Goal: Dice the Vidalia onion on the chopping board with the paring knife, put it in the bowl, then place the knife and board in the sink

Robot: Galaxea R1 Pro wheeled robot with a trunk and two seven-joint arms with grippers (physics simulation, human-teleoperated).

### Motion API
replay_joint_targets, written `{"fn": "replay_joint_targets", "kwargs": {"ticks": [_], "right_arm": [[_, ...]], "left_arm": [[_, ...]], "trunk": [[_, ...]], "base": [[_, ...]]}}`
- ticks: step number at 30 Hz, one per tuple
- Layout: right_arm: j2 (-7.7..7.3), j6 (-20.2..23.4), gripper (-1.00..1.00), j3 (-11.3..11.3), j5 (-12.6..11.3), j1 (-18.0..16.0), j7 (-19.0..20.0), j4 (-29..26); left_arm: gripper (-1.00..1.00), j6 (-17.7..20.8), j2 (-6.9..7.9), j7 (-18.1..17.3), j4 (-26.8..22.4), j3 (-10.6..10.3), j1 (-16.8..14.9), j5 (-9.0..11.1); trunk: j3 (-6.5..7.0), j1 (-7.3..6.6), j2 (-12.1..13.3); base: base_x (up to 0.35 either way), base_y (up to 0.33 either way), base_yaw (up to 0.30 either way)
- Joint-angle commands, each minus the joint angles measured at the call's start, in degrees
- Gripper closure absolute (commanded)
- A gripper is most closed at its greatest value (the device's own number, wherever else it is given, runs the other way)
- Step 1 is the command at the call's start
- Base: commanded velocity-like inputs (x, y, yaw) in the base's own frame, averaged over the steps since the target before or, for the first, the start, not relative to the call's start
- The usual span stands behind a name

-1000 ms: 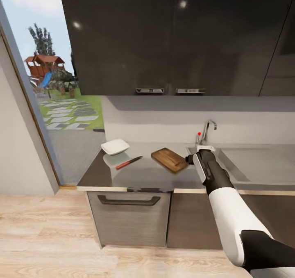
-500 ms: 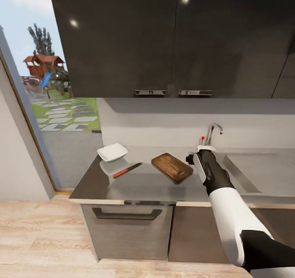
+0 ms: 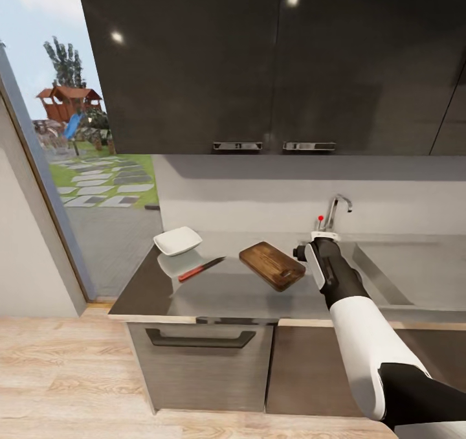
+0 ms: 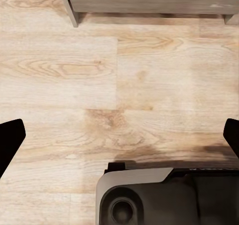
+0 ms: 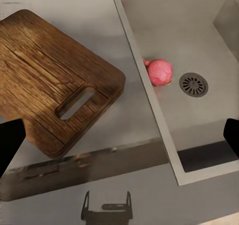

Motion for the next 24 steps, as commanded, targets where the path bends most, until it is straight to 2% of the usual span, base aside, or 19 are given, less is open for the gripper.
{"fn": "replay_joint_targets", "kwargs": {"ticks": [1,7,12,15,16,19,24], "right_arm": [[0.11,0.2,-1.0,-0.2,-0.1,0.0,-0.2,0.0],[0.27,0.2,-1.0,-0.2,0.0,0.0,-0.2,0.2],[0.25,-0.9,-1.0,-0.5,0.0,0.0,-0.2,1.4],[0.13,-3.4,-1.0,-3.0,0.0,0.0,-0.2,3.4],[0.09,-4.0,-1.0,-4.9,0.0,0.0,-0.2,4.4],[0.06,-4.2,-1.0,-6.4,0.0,0.0,-0.2,4.9],[0.04,-4.3,-1.0,-7.1,0.0,0.0,-0.2,5.2]], "left_arm": [[-1.0,-0.1,0.01,0.0,0.0,0.0,0.0,0.0],[-1.0,-0.1,0.01,0.0,0.0,0.0,0.0,0.0],[-1.0,-0.1,0.01,0.0,0.0,0.0,0.0,0.0],[-1.0,-0.1,0.01,0.0,0.0,0.0,0.0,0.0],[-1.0,-0.1,0.01,0.0,0.0,0.0,0.0,0.0],[-1.0,-0.1,0.01,0.0,0.0,0.0,0.0,0.0],[-1.0,-0.1,0.01,0.0,0.0,0.0,0.0,0.0]], "trunk": [[-0.07,0.03,-0.1],[-0.07,0.03,-0.1],[-0.07,0.03,-0.1],[-0.07,0.03,-0.1],[-0.07,0.03,-0.1],[-0.07,0.03,-0.1],[-0.07,0.03,-0.1]], "base": [[0.0,0.0,0.0],[0.019,0.0,0.0],[0.185,0.0,0.0],[0.27,0.0,0.0],[0.197,0.0,0.0],[0.113,0.0,0.0],[0.027,0.0,0.0]]}}
